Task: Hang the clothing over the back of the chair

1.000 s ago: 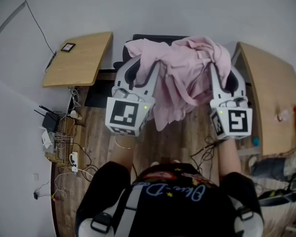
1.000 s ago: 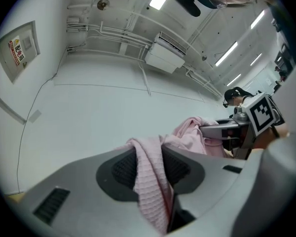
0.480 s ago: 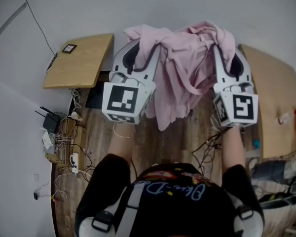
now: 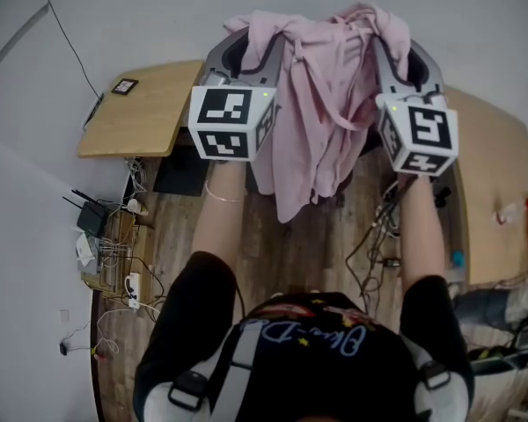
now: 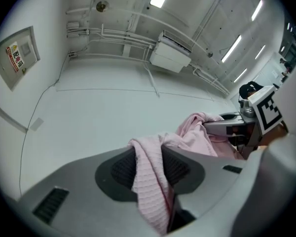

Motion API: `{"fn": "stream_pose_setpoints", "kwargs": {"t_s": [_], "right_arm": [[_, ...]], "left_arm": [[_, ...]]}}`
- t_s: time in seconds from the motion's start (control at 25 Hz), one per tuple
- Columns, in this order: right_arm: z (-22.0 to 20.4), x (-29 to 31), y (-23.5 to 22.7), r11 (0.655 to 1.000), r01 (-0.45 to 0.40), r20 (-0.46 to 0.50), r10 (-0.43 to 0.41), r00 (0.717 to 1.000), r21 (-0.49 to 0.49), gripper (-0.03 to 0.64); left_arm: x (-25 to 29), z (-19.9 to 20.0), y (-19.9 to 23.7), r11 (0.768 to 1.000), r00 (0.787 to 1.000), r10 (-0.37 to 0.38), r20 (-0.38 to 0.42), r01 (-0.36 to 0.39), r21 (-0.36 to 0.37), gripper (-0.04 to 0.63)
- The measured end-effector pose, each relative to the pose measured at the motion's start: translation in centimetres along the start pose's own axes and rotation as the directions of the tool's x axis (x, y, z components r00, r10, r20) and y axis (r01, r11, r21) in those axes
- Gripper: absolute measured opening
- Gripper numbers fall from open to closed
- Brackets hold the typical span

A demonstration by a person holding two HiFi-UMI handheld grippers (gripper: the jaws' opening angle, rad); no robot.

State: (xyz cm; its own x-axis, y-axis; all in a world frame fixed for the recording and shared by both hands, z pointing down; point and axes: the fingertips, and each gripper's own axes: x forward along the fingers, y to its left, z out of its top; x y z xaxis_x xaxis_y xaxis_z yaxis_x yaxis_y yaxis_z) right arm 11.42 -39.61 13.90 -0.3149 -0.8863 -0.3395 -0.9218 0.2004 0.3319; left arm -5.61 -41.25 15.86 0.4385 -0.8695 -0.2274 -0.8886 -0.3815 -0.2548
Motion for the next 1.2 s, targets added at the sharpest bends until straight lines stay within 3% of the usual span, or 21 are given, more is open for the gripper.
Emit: {"fn": "stream_pose_setpoints", "kwargs": {"t_s": [0.24, 0.48, 0.68, 0.84, 1.04, 1.2], "right_arm": [[-6.7, 4.3, 0.2, 0.998, -0.038, -0.184, 0.029, 0.983, -0.046, 0.091], [-10.9, 5.0, 0.3, 0.993, -0.082, -0.294, 0.054, 0.954, -0.082, 0.091], [-12.2, 4.9, 0.3, 0.993, -0.085, -0.319, 0.053, 0.946, -0.086, 0.091], [-12.7, 5.1, 0.2, 0.991, -0.116, -0.339, 0.089, 0.937, -0.059, 0.100], [-13.4, 5.3, -1.4, 0.993, -0.112, -0.354, 0.091, 0.931, -0.040, 0.176], [-13.1, 5.0, -1.7, 0.994, -0.097, -0.353, 0.075, 0.933, -0.044, 0.188]], "left_arm": [[3.0, -5.6, 1.0, 1.000, 0.987, -0.008, -0.163, 0.011, 0.014, 0.126], [3.8, -8.9, 1.1, 1.000, 0.971, -0.029, -0.235, 0.029, -0.007, 0.132], [3.7, -9.6, 1.3, 0.999, 0.969, -0.035, -0.244, 0.033, -0.010, 0.143], [3.4, -9.6, 2.0, 1.000, 0.968, -0.024, -0.249, 0.018, -0.026, 0.206], [3.0, -10.1, 2.8, 0.998, 0.961, -0.028, -0.274, 0.011, -0.063, 0.256], [2.2, -10.0, 2.9, 0.998, 0.961, -0.029, -0.274, 0.012, -0.064, 0.258]]}}
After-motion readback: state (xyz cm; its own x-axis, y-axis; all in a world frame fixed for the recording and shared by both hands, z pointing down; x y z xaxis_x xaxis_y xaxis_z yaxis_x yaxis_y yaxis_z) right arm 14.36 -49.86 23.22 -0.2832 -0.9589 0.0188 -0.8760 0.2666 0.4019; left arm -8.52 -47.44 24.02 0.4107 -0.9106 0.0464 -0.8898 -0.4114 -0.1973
